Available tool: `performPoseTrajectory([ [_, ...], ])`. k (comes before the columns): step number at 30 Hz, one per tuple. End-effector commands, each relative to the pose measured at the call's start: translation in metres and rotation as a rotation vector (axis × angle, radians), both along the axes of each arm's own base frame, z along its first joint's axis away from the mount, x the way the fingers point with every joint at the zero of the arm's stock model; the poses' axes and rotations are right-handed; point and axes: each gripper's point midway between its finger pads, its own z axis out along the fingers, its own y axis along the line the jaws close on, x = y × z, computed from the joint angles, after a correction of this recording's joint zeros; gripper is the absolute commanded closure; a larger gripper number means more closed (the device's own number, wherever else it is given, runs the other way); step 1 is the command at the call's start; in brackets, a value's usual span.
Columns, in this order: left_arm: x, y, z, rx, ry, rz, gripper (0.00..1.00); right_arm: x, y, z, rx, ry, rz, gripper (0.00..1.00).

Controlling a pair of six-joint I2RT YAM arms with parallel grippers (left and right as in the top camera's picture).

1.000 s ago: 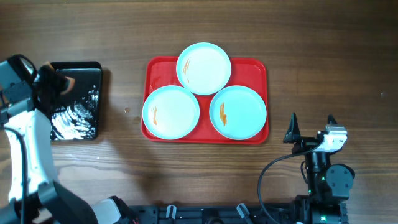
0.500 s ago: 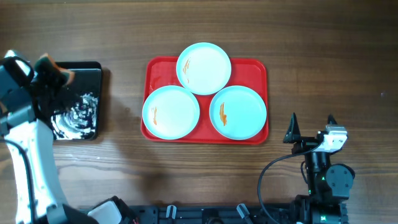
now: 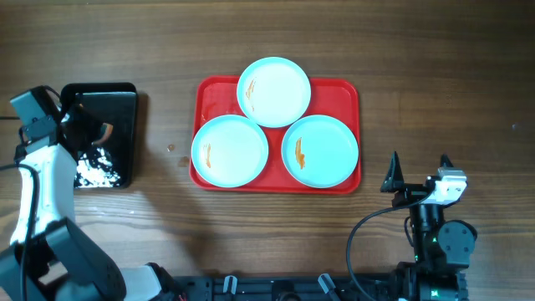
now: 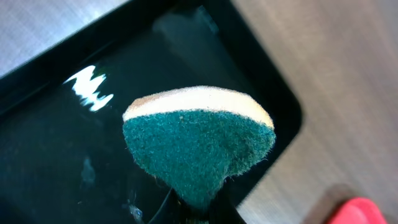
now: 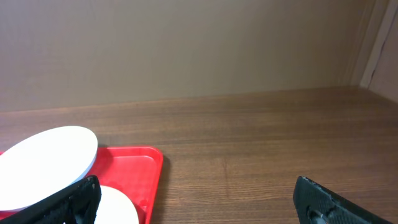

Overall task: Clean dirty plates on tray and stack at the side
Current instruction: 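Rub the green sponge around the black tray with the left gripper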

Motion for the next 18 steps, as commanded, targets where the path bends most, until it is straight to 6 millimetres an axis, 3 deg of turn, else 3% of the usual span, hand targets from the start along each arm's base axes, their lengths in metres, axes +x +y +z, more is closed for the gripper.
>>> performPoseTrajectory([
  [1, 0.018, -0.020, 0.077, 0.009, -0.237, -0.120, 0.96, 0.000, 0.002, -0.001, 0.008, -0.004, 0.011, 0.00],
  [3, 0.016, -0.025, 0.103, 0.031, -0.307, -0.139, 0.96, 0.000, 0.002, -0.001, 0.008, -0.004, 0.011, 0.00],
  [6, 0.011, -0.019, 0.110, 0.073, -0.308, -0.107, 0.96, 0.000, 0.002, -0.001, 0.008, -0.004, 0.011, 0.00],
  [10, 0.007, -0.007, 0.079, 0.081, -0.208, -0.055, 0.96, 0.000, 0.002, -0.001, 0.008, -0.004, 0.011, 0.00],
  [15, 0.004, 0.003, 0.008, 0.037, -0.036, -0.016, 0.96, 0.000, 0.002, -0.001, 0.008, -0.004, 0.011, 0.00],
  [18, 0.007, -0.004, -0.006, -0.011, -0.019, -0.041, 0.96, 0.000, 0.002, -0.001, 0.008, -0.004, 0.011, 0.00],
])
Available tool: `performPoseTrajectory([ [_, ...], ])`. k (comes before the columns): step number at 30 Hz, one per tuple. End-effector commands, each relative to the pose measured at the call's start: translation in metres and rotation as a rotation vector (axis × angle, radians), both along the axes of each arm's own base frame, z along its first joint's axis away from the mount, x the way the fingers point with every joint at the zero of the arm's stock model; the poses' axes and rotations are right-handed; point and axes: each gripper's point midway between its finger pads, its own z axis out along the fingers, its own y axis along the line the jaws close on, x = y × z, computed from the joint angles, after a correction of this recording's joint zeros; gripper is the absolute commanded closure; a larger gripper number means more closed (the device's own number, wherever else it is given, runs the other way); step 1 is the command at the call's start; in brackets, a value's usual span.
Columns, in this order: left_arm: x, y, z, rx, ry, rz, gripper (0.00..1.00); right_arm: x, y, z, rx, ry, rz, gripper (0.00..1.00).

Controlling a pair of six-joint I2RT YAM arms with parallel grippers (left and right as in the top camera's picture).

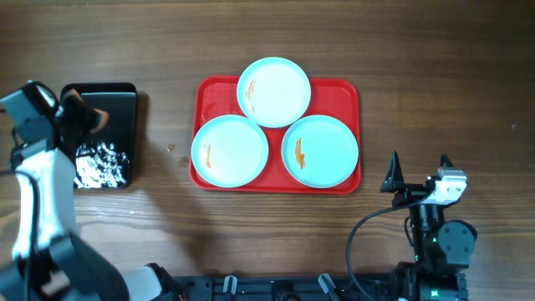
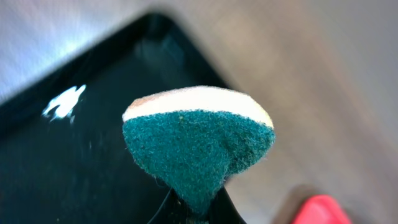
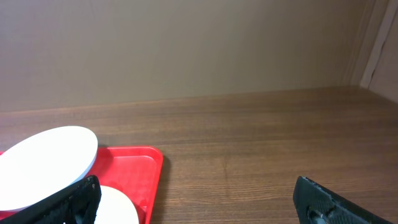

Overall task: Clean dirty plates on tray and stack at the side
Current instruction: 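Rub the green sponge around the black tray with the left gripper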

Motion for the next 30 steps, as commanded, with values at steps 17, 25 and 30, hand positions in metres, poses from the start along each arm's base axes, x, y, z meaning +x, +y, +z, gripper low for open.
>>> performPoseTrajectory([
  [17, -0.002, 0.006, 0.047, 0.105, -0.112, 0.013, 0.96, 0.000, 0.001, -0.001, 0.008, -0.003, 0.010, 0.00],
  [25, 0.009, -0.016, 0.004, -0.051, -0.065, -0.088, 0.96, 0.000, 0.001, -0.001, 0.008, -0.003, 0.010, 0.00],
  [30, 0.016, -0.028, 0.066, -0.018, -0.232, -0.150, 0.96, 0.000, 0.002, -0.001, 0.008, -0.003, 0.011, 0.00],
])
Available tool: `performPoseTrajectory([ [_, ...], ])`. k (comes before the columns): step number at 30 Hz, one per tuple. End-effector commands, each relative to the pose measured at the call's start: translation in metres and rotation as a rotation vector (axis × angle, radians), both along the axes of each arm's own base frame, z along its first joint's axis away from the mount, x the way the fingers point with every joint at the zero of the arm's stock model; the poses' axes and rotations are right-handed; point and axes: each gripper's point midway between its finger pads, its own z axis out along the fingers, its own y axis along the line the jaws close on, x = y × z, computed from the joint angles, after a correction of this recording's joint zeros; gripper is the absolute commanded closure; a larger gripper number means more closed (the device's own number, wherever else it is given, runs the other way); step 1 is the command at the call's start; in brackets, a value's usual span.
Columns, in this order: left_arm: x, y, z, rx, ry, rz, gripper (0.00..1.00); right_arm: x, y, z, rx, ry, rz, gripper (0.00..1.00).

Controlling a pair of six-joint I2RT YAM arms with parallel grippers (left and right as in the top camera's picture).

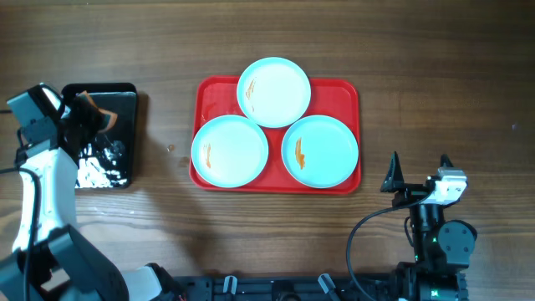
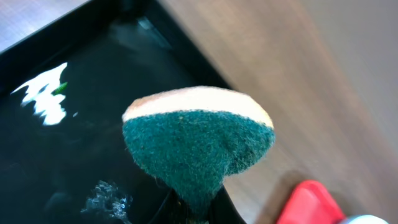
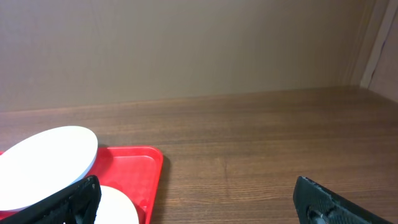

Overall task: Clean dirty plates on tray and stack at the side
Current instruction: 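Rub the green sponge around the black tray with the left gripper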

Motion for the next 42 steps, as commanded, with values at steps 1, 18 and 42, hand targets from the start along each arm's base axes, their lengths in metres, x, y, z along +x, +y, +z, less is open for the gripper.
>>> performPoseTrajectory([
  [1, 0.005, -0.012, 0.076, 0.049, -0.202, -0.070, 0.96, 0.000, 0.002, -0.001, 0.008, -0.004, 0.011, 0.00],
  [18, -0.003, -0.004, 0.023, 0.011, -0.034, -0.014, 0.96, 0.000, 0.002, -0.001, 0.008, -0.004, 0.011, 0.00],
  [42, -0.004, -0.016, 0.053, 0.010, -0.125, -0.060, 0.96, 0.000, 0.002, -0.001, 0.008, -0.004, 0.011, 0.00],
])
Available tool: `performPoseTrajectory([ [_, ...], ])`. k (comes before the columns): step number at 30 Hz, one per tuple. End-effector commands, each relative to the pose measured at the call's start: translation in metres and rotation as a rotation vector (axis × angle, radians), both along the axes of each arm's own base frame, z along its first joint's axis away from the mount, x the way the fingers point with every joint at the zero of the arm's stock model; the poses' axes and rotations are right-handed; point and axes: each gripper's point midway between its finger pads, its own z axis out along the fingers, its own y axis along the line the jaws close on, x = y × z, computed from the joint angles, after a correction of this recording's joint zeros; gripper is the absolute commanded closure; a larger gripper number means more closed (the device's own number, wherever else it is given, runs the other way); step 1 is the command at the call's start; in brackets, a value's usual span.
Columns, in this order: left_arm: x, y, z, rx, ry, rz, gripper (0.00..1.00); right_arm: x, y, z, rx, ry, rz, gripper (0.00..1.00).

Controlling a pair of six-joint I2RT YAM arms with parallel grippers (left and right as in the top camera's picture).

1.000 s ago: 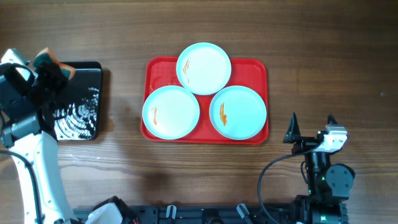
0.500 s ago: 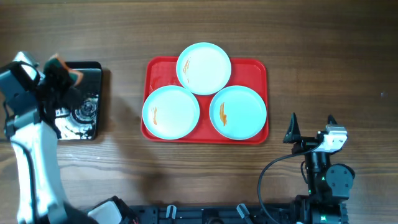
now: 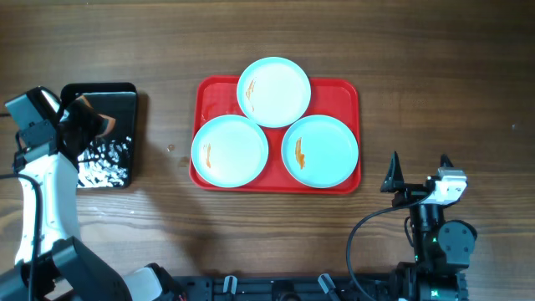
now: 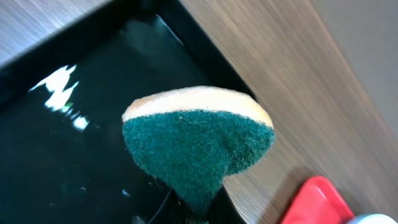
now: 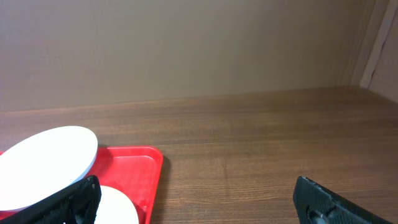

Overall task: Clean dirty plates on tray and stack at the side
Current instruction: 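Rub the green sponge around the black tray with the left gripper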

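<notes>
Three pale blue plates lie on the red tray (image 3: 341,94): the back one (image 3: 274,91) faintly smeared, the front left one (image 3: 230,150) and the front right one (image 3: 320,150) each with an orange streak. My left gripper (image 3: 86,121) is shut on a green and tan sponge (image 4: 198,143), held over the black water tray (image 3: 113,104). My right gripper (image 3: 417,171) stands open near the table's front right, holding nothing; in its wrist view the fingertips (image 5: 68,200) frame the tray's corner (image 5: 149,162).
The black tray (image 4: 74,155) holds water that glints with white ripples (image 3: 104,163). Bare wooden tabletop (image 3: 435,75) lies to the right of the red tray and between the two trays (image 3: 167,150).
The left gripper with the sponge shifted slightly over the black tray, and the water's glints have changed shape. The right arm and the plates have not moved.
At every earlier moment my left gripper held the sponge at the black water tray, shifting a little over it from one moment to the other while the ripples changed. The plates stayed streaked on the red tray and the right gripper stayed open in place.
</notes>
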Motion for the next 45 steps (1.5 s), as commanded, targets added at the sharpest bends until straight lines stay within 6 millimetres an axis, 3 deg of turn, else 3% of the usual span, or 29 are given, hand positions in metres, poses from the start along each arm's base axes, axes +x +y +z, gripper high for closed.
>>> performPoseTrajectory([
  [1, 0.012, -0.022, 0.069, -0.004, -0.218, -0.109, 0.96, 0.000, 0.002, -0.001, 0.008, -0.004, 0.011, 0.00],
  [4, 0.007, -0.027, 0.110, 0.051, -0.328, -0.127, 0.96, 0.000, 0.002, -0.001, 0.008, -0.004, 0.011, 0.00],
  [6, -0.001, -0.014, 0.114, 0.114, -0.309, -0.061, 0.96, 0.000, 0.002, -0.001, 0.008, -0.004, 0.011, 0.00],
  [8, -0.010, 0.004, 0.095, 0.165, -0.221, 0.035, 0.96, 0.000, 0.002, -0.001, 0.008, -0.004, 0.011, 0.00],
  [10, -0.020, 0.020, 0.057, 0.188, -0.095, 0.110, 0.96, 0.000, 0.002, -0.001, 0.008, -0.004, 0.011, 0.00],
  [12, -0.017, 0.012, 0.024, 0.109, -0.036, 0.082, 0.96, 0.000, 0.002, -0.001, 0.008, -0.004, 0.011, 0.00],
  [16, -0.007, -0.009, 0.006, -0.007, -0.029, -0.009, 0.96, 0.000, 0.002, -0.001, 0.008, -0.004, 0.011, 0.00],
  [18, -0.006, -0.008, 0.018, 0.010, -0.061, -0.010, 0.96, 0.000, 0.002, -0.001, 0.008, -0.004, 0.011, 0.00],
  [25, -0.009, -0.013, 0.101, 0.122, -0.279, -0.019, 0.96, 0.000, 0.002, -0.001, 0.009, -0.004, 0.011, 0.00],
  [27, -0.012, -0.007, 0.104, 0.168, -0.272, 0.005, 0.96, 0.000, 0.002, -0.001, 0.008, -0.004, 0.011, 0.00],
  [31, -0.026, 0.019, 0.050, 0.219, -0.040, 0.130, 0.96, 0.000, 0.002, -0.001, 0.008, -0.004, 0.011, 0.00],
  [32, -0.027, 0.017, 0.027, 0.185, 0.029, 0.118, 0.96, 0.000, 0.002, -0.001, 0.008, -0.004, 0.011, 0.00],
  [34, -0.023, 0.004, 0.004, 0.100, 0.074, 0.061, 0.96, 0.000, 0.002, -0.001, 0.008, -0.004, 0.011, 0.00],
  [36, -0.018, -0.014, -0.003, 0.013, 0.064, -0.007, 0.96, 0.000, 0.002, -0.001, 0.008, -0.004, 0.011, 0.00],
  [39, -0.007, -0.033, 0.021, -0.048, -0.039, -0.090, 0.96, 0.000, 0.002, -0.001, 0.008, -0.004, 0.011, 0.00],
  [45, 0.002, -0.068, 0.136, -0.077, -0.400, -0.233, 0.96, 0.000, 0.002, -0.001, 0.008, -0.004, 0.011, 0.00],
])
